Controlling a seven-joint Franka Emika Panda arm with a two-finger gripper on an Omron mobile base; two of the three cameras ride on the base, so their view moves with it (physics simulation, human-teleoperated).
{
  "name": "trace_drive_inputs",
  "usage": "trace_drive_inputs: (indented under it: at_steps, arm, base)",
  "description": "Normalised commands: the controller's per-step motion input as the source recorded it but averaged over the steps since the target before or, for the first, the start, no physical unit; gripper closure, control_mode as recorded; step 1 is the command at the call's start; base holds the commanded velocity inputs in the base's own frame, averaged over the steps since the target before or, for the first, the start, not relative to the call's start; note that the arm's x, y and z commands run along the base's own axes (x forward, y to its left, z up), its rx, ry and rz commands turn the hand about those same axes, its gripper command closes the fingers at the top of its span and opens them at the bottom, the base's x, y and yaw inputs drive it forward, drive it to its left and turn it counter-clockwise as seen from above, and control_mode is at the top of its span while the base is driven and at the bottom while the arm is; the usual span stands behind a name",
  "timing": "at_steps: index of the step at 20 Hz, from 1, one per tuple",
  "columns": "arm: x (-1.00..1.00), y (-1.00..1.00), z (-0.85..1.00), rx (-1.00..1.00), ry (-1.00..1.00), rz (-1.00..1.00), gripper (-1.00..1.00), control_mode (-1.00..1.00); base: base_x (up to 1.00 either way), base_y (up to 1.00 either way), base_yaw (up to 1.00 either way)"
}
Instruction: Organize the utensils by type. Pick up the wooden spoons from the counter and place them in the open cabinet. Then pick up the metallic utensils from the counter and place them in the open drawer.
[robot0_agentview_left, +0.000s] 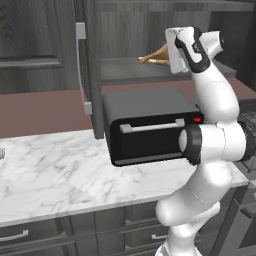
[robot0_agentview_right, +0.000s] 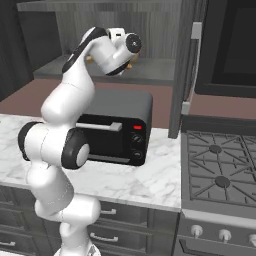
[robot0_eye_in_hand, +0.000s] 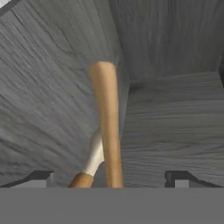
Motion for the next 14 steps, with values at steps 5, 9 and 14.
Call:
trace_drive_inputs:
  at_steps: [5, 9, 14]
  arm:
    - [-0.97, -0.07, -0.41, 0.0, -0.18, -0.13, -1.0, -1.0]
    - [-1.0, 0.06, -0.42, 0.0, -0.21, -0.07, -1.0, -1.0]
    - [-1.0, 0.22, -0.32, -0.04, -0.16, -0.01, -1.0, -1.0]
  base:
    - [0.0, 0.0, 0.0]
    - [0.0, 0.0, 0.0]
    - [0.0, 0.0, 0.0]
